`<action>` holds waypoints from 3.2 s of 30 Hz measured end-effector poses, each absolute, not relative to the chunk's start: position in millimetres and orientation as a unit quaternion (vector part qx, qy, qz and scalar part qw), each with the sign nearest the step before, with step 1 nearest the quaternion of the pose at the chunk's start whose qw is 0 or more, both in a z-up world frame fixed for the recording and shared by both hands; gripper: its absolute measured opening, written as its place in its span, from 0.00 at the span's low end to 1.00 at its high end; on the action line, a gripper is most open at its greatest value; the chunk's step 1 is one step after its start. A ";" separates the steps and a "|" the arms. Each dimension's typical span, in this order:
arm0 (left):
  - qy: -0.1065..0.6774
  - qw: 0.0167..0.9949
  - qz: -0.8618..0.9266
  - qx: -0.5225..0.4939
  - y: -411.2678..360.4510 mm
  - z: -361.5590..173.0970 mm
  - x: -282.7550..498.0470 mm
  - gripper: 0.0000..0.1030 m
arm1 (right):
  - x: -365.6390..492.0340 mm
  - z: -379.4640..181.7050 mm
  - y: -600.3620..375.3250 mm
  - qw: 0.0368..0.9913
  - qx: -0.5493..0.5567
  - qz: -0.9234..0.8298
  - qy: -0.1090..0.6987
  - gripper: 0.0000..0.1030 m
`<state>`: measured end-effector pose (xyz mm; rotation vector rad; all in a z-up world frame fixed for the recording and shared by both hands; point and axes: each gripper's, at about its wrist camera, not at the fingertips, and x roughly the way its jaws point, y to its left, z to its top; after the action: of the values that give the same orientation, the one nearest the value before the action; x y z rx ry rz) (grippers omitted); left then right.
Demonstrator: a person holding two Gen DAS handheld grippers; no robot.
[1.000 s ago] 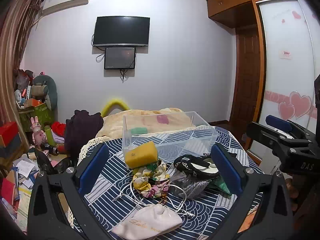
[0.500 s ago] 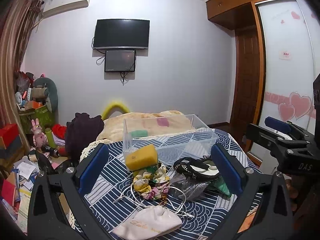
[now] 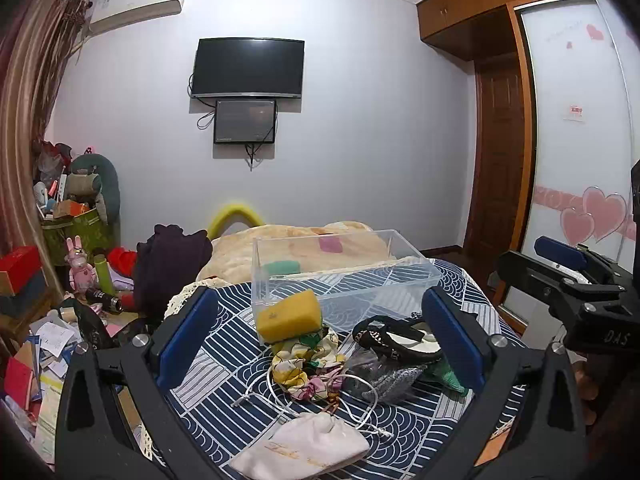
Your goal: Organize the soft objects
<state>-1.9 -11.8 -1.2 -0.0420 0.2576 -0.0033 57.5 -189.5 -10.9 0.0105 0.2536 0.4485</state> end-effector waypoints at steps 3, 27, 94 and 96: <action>0.129 0.991 -0.002 -0.022 -10.8 -1.5 -1.0 1.00 | 57.9 -11.5 -189.0 0.967 0.003 0.223 0.125 1.00; 0.253 0.965 -0.014 -0.076 36.7 -49.9 108.1 1.00 | 122.0 -76.2 -182.0 0.933 -0.015 0.233 0.274 0.84; 0.341 0.939 -0.046 0.000 22.4 -38.9 203.2 0.84 | 198.9 -38.2 -148.7 0.937 -0.078 0.222 0.259 0.65; 0.328 0.944 -0.042 -0.007 24.9 -31.5 194.9 0.90 | 190.0 -30.3 -151.2 0.941 -0.076 0.223 0.244 0.71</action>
<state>194.9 24.9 -31.5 -0.0149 0.6689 -0.0853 190.0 -151.2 -30.3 -0.1542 0.4987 0.4555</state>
